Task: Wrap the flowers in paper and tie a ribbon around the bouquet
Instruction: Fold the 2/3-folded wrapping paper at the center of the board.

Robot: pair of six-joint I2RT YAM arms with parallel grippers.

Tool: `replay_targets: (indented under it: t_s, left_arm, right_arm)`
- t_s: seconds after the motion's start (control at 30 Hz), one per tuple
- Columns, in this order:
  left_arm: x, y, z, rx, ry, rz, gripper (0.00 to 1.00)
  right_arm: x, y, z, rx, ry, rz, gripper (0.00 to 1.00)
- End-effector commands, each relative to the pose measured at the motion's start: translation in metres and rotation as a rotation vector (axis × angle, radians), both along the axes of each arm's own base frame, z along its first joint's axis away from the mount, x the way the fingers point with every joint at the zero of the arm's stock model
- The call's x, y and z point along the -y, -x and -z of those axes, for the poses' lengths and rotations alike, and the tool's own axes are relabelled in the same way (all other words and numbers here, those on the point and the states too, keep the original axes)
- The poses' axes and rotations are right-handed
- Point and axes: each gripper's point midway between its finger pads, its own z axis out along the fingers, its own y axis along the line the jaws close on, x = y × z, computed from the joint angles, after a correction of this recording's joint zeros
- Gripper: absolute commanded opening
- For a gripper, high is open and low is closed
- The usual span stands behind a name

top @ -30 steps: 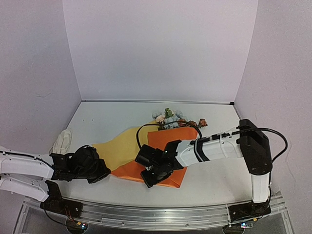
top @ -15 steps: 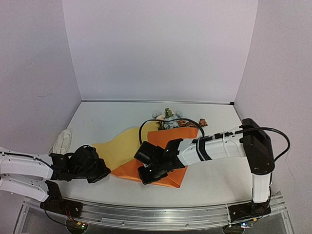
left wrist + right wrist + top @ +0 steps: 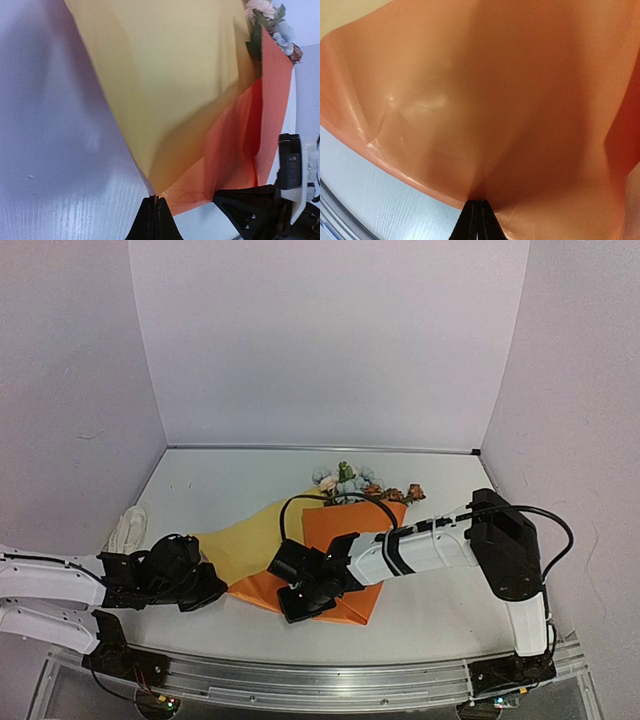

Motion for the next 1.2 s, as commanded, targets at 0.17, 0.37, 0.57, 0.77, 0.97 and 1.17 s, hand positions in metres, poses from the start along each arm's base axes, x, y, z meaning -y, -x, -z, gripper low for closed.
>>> replay_targets:
  t_s: [0.17,0.37,0.57,0.77,0.97,1.17]
  left_arm:
    - [0.061,-0.018,-0.098,0.317,0.156,0.275,0.0]
    - [0.08,-0.02,-0.111,0.388,0.127,0.393,0.0]
    - [0.089,-0.017,-0.11,0.396,0.121,0.46,0.0]
    - [0.104,-0.016,-0.115,0.415,0.12,0.533,0.0]
    - [0.125,-0.014,-0.116,0.422,0.122,0.618,0.0]
    - [0.146,-0.013,-0.114,0.422,0.113,0.687,0.0]
  right_arm:
    - [0.0,0.001,-0.01,0.01,-0.007,-0.005,0.07]
    - [-0.009,0.001,-0.062,0.054,-0.106,-0.065,0.17]
    - [0.003,-0.002,-0.103,0.109,-0.148,-0.079,0.22]
    - [0.077,-0.018,-0.118,0.217,-0.019,0.033,0.29]
    - [0.161,-0.03,-0.089,0.202,0.026,0.23,0.41]
    - [0.183,-0.041,-0.055,0.111,-0.065,0.37,0.5]
